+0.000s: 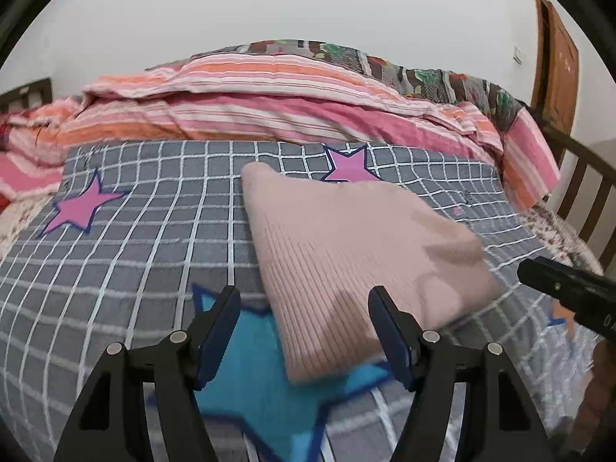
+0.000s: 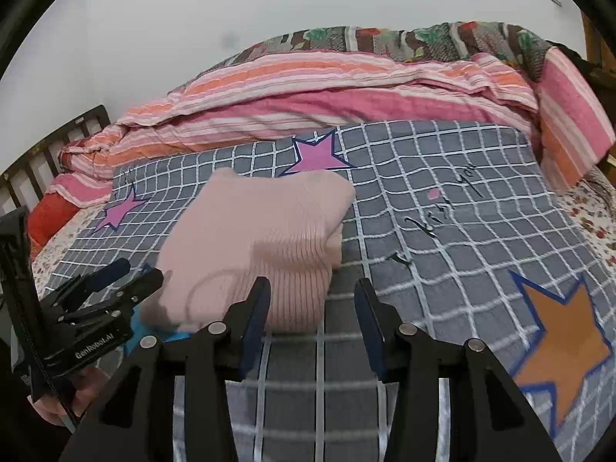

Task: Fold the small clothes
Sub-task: 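Release the sweater and lift both grippers away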

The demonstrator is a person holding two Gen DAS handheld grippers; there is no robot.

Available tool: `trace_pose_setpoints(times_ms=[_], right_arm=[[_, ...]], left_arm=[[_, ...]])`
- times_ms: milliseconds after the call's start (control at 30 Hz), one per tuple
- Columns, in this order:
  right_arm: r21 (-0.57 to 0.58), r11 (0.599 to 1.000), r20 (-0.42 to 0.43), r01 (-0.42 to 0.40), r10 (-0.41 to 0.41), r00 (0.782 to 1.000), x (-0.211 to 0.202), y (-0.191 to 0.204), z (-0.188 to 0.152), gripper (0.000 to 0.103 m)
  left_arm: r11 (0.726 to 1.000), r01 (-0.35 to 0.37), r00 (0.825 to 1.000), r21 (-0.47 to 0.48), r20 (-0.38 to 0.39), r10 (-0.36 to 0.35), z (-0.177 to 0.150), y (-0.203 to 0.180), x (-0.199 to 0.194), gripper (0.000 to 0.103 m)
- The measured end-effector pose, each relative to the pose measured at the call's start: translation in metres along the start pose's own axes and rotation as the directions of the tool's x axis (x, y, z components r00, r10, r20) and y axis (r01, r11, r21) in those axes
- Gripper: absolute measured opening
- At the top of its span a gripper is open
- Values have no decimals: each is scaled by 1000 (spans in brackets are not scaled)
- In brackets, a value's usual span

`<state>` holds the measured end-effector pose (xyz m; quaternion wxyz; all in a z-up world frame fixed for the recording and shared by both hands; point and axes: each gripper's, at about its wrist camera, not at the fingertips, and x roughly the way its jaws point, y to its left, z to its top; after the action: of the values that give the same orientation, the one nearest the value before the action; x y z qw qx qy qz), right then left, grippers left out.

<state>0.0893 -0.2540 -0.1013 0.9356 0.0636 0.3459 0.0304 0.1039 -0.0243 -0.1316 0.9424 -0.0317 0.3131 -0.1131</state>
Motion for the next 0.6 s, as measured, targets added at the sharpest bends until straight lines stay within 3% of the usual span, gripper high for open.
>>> trace_pose_setpoints(times_ms=[167, 333, 367, 433, 500, 600], right_arm=[[-5, 998, 13, 65, -65, 998, -39, -1, -3, 46], [-15, 995, -4, 98, -98, 995, -72, -2, -5, 48], [-15, 994, -5, 105, -105, 994, -77, -2, -6, 51], [-8, 995, 3, 101, -101, 995, -91, -3, -7, 83], [-5, 996, 36, 86, -86, 996, -105, -3, -8, 97], [-11, 993, 49, 114, -113, 992, -117, -1, -10, 98]], left_arm=[[999, -41, 999, 15, 0, 41, 11, -12, -50, 67], [995, -98, 995, -2, 24, 98, 18, -17, -94, 81], [993, -117, 992, -6, 36, 117, 18, -18, -104, 83], [990, -142, 989, -4, 40, 142, 18, -21, -119, 84], [988, -157, 987, -2, 40, 157, 18, -24, -127, 84], [982, -189, 980, -9, 53, 189, 16, -25, -143, 85]])
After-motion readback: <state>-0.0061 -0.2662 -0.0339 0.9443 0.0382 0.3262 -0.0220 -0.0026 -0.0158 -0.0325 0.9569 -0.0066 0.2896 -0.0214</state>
